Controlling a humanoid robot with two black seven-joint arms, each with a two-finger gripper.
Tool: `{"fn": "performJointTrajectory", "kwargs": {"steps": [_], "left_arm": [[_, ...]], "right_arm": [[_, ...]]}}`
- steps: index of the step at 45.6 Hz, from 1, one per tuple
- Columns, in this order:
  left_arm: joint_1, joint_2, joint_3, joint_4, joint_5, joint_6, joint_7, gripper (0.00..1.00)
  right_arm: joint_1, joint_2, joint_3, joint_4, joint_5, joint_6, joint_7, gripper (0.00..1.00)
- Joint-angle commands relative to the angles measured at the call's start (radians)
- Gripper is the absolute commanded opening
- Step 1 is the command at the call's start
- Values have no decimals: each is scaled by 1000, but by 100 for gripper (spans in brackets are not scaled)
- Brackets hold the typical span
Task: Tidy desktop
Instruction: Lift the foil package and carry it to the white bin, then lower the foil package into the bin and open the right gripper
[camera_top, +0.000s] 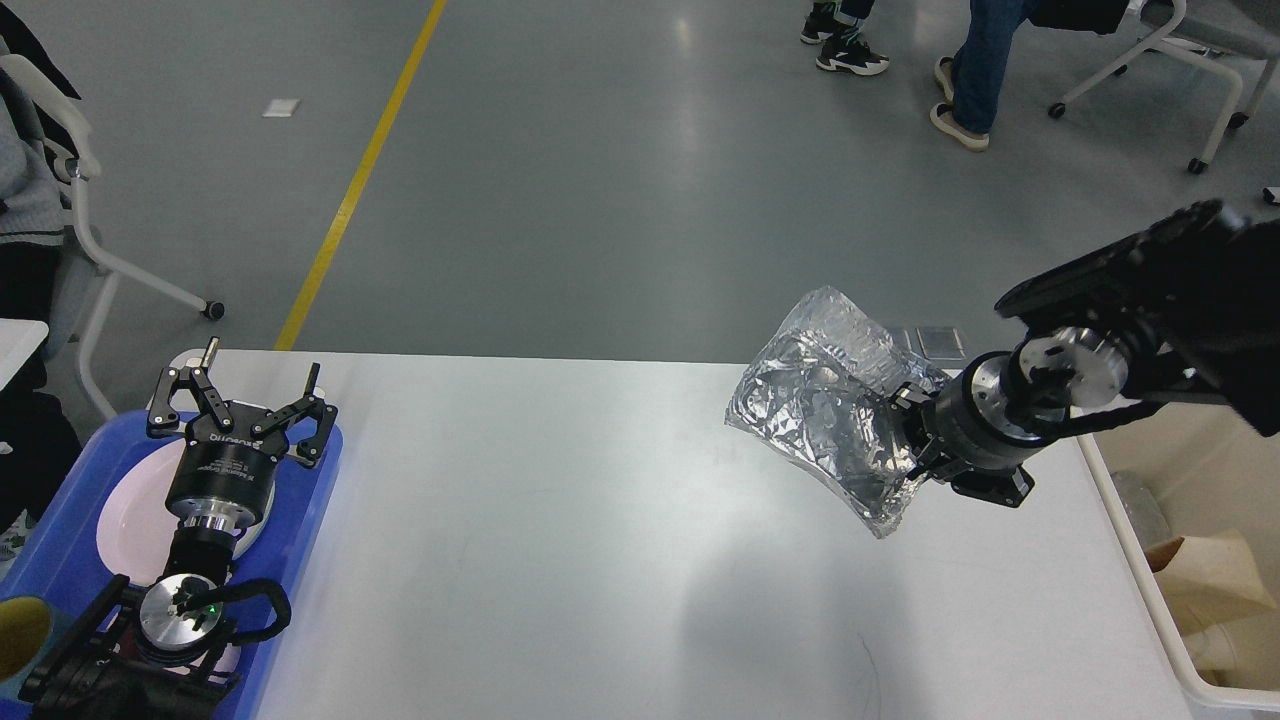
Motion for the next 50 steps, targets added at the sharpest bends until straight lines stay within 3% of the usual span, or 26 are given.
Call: {"fn": "performJointTrajectory", "kwargs": {"steps": [1,8,16,24,29,36,42,50], "left_arm": [[1,0,0,1,0,0,0,96],[0,0,0,1,0,0,0,96],[0,0,0,0,0,0,-2,96],[0,0,0,0,0,0,-2,96],[0,0,0,0,0,0,-2,96],[0,0,0,0,0,0,-2,96],[0,0,0,0,0,0,-2,96],[0,0,0,1,0,0,-2,96]], "right_arm": [[159,-45,-22,68,-122,181,0,0],[329,-87,-21,198,-326,246,0,0],[390,-102,-33,231,-361,306,2,0],[376,-125,-97,209,-392,284,0,0],[327,-168,-214,150,-392,211,5,0],[137,-323,-289,-18,-409,113,5,0],[-92,-443,-257,-261,-420,56,8,0],[-506,-475,-61,-616,-418,-10,11,0]]}}
